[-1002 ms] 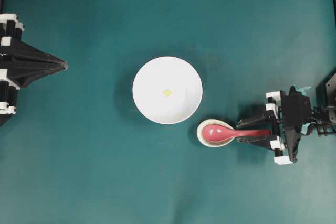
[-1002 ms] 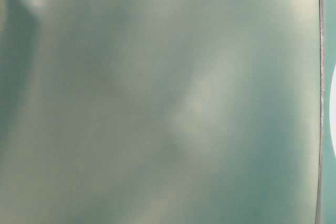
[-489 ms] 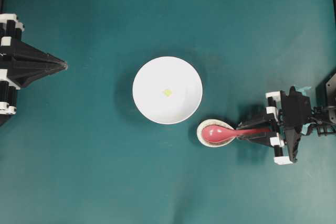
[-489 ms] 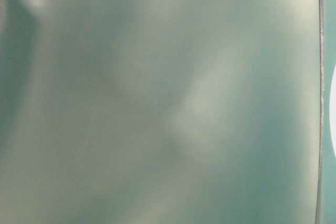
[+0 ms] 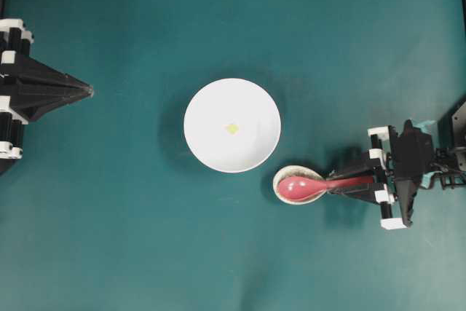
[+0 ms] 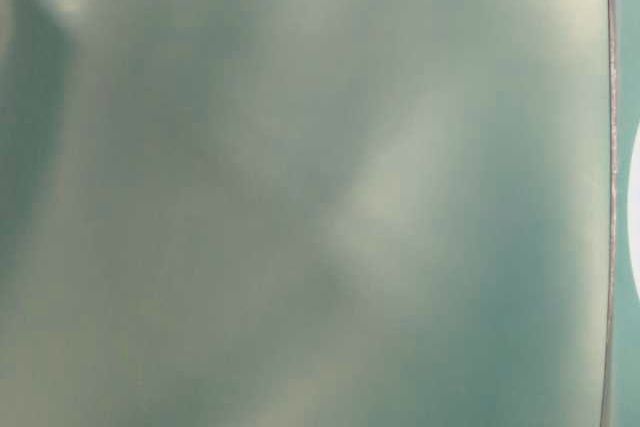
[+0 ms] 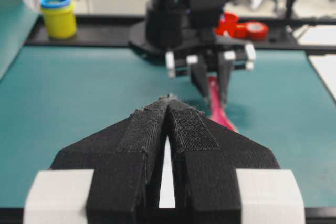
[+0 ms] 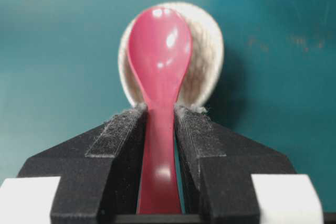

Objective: Scoop the yellow hexagonal prism block from the bowl with a spoon using the right arm.
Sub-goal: 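Lift the pink spoon and carry it over the white bowl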

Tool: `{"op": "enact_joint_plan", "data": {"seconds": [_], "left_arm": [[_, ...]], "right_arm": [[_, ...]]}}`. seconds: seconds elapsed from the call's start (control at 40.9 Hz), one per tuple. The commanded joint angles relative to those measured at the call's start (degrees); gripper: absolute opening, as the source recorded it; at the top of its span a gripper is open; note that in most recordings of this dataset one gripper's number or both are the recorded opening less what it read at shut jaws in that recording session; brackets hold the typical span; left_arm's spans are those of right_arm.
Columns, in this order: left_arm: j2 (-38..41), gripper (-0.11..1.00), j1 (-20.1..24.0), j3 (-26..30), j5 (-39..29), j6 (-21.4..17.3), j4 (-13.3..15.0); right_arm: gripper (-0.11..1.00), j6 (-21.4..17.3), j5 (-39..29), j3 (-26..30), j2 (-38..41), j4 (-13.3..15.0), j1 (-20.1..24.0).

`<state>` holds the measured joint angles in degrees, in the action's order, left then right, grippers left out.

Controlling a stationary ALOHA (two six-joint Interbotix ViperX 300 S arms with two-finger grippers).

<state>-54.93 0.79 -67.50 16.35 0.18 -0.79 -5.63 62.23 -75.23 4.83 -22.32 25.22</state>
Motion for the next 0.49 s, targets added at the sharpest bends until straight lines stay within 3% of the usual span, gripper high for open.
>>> {"op": "enact_joint_plan", "data": {"seconds": [0.0, 0.22, 0.464], "left_arm": [[0.44, -0.01, 0.18, 1.23, 0.09, -0.18, -0.18], [0.35, -0.01, 0.18, 1.23, -0.09, -1.14, -0.26], [0.44, -0.01, 0.18, 1.32, 0.00, -1.93, -0.26]], "right_arm": [[0.25, 0.97, -0.44, -0.18, -3.60, -0.09, -0.18], [0.25, 5.01, -7.56, 0.70, -12.13, -0.09, -1.05], [0.25, 11.87, -21.88, 4.92, -21.97, -0.09, -4.48]]}}
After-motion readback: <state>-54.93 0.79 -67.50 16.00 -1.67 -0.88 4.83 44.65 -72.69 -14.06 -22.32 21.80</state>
